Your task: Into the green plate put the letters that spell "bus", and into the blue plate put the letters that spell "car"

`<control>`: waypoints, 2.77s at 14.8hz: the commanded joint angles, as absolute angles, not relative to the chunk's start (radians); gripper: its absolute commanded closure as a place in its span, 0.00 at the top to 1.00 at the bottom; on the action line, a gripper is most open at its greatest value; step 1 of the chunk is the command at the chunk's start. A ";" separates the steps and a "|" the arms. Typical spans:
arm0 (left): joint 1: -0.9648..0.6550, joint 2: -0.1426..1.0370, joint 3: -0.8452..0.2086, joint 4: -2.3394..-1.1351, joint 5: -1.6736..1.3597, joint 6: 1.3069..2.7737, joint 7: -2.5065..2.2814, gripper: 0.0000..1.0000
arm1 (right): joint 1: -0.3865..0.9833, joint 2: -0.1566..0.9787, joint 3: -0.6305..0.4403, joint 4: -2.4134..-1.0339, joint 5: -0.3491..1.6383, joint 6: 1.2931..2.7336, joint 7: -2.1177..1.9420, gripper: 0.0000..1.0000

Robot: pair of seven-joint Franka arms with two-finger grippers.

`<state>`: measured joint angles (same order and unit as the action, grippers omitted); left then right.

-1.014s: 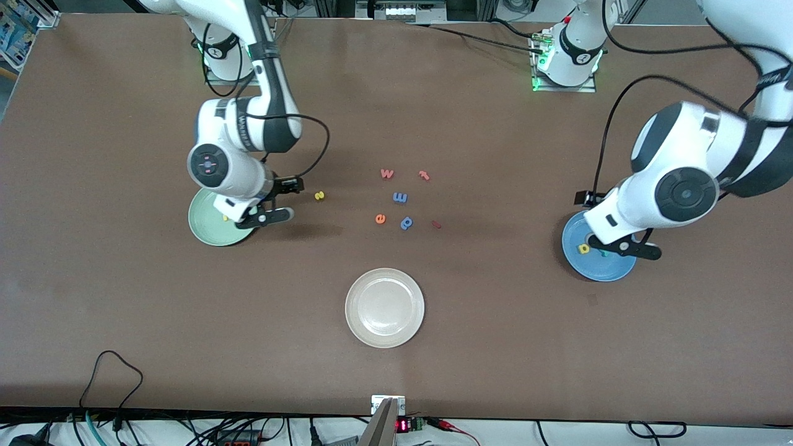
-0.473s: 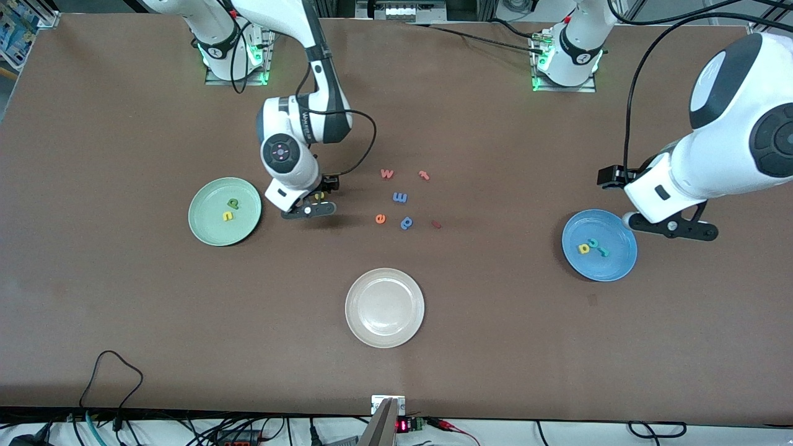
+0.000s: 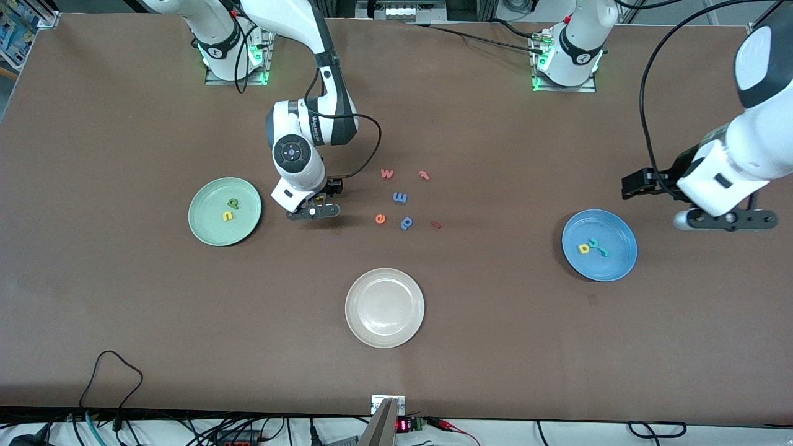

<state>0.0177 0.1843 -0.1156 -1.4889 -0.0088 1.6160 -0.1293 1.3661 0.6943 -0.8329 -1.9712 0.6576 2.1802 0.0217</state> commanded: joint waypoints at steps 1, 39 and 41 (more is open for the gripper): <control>-0.063 0.016 -0.037 -1.658 -0.022 1.710 -0.117 1.00 | 1.364 0.709 -0.833 -1.976 0.705 2.191 0.025 0.63; -0.135 -0.041 0.003 -1.671 0.043 1.548 -0.084 1.00 | 1.198 0.718 -1.201 -2.089 0.718 2.035 -0.566 0.21; -0.135 -0.040 0.003 -1.671 0.043 1.548 -0.084 1.00 | 1.116 0.718 -1.117 -2.088 0.718 2.113 -0.592 0.22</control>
